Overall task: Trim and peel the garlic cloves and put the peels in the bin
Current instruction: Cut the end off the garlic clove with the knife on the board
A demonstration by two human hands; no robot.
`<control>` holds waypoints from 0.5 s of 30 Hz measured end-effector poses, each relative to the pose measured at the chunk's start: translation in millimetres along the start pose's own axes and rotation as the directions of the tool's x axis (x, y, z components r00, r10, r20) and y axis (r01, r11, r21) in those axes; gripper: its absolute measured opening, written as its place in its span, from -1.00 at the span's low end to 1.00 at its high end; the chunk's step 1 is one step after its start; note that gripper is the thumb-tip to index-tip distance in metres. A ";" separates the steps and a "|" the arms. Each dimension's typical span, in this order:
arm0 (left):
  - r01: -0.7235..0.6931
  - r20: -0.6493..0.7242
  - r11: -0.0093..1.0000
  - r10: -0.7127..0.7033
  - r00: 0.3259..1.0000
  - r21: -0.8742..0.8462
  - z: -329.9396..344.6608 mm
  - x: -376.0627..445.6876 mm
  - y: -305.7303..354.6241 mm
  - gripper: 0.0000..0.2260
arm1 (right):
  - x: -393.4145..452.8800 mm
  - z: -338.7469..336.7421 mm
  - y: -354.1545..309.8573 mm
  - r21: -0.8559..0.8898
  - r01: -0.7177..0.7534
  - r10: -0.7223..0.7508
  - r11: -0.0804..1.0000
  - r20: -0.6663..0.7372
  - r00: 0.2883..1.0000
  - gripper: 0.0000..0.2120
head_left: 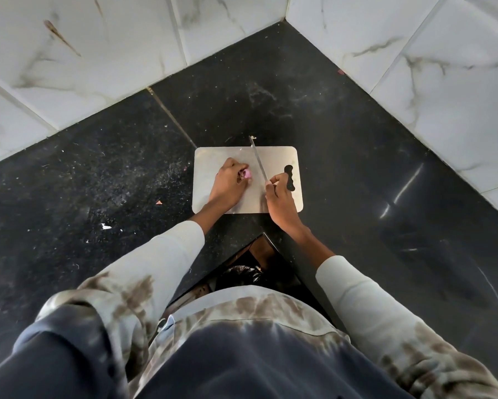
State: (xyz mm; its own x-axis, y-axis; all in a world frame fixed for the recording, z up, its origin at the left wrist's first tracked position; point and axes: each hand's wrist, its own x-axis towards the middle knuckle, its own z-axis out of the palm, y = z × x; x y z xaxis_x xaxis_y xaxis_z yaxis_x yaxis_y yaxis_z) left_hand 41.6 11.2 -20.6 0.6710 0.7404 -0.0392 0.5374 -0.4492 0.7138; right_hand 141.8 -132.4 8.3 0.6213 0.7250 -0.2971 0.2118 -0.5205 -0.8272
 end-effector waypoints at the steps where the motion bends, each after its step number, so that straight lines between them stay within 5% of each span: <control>1: 0.005 -0.013 1.000 -0.005 1.000 0.000 0.0 -0.8 0.9 -0.66 | -0.1 1.2 0.1 -0.005 0.004 -0.004 1.000 0.002 1.000 -0.87; 15: 0.125 -0.122 0.985 -0.139 0.983 -0.119 3.0 -0.1 4.0 -0.83 | -0.5 17.3 10.9 0.104 0.029 -0.029 0.994 0.002 1.000 -0.89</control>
State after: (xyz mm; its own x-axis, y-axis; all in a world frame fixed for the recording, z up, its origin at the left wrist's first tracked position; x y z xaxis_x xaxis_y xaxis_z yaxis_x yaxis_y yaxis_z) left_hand 45.2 7.8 -19.9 0.5219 0.8514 -0.0524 0.5520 -0.2903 0.7817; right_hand 130.6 -130.7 -8.8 0.6131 0.7409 -0.2742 0.1499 -0.4498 -0.8804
